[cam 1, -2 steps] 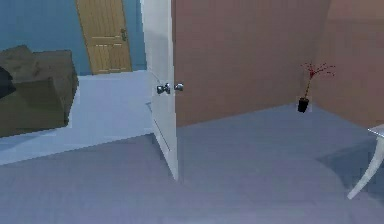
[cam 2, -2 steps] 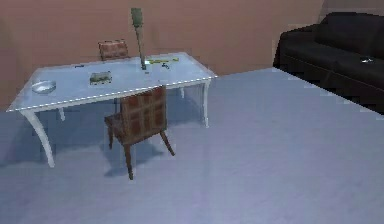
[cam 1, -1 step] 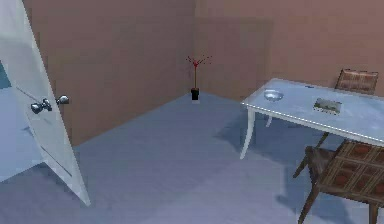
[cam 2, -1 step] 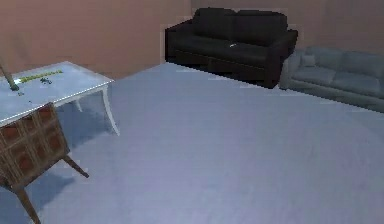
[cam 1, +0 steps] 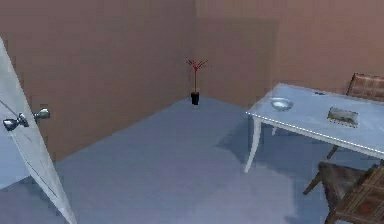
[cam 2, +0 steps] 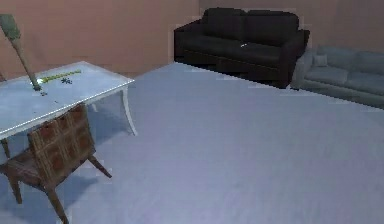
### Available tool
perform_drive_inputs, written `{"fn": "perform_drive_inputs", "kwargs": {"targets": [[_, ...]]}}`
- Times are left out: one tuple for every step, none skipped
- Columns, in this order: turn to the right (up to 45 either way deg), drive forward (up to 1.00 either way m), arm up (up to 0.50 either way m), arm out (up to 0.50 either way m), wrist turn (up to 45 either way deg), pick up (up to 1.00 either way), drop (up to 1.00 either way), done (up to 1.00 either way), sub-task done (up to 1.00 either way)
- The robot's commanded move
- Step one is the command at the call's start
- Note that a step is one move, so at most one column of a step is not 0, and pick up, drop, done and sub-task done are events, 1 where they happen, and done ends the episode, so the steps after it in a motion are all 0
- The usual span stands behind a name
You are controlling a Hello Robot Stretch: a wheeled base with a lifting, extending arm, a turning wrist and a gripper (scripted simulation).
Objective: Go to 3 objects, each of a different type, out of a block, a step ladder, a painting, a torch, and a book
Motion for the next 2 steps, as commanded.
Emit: {"fn": "perform_drive_inputs", "kwargs": {"targets": [[9.0, 0.0, 0.0, 0.0, 0.0, 0.0, 0.0, 0.0, 0.0], [0.0, 0.75, 0.0, 0.0, 0.0, 0.0, 0.0, 0.0, 0.0]]}}
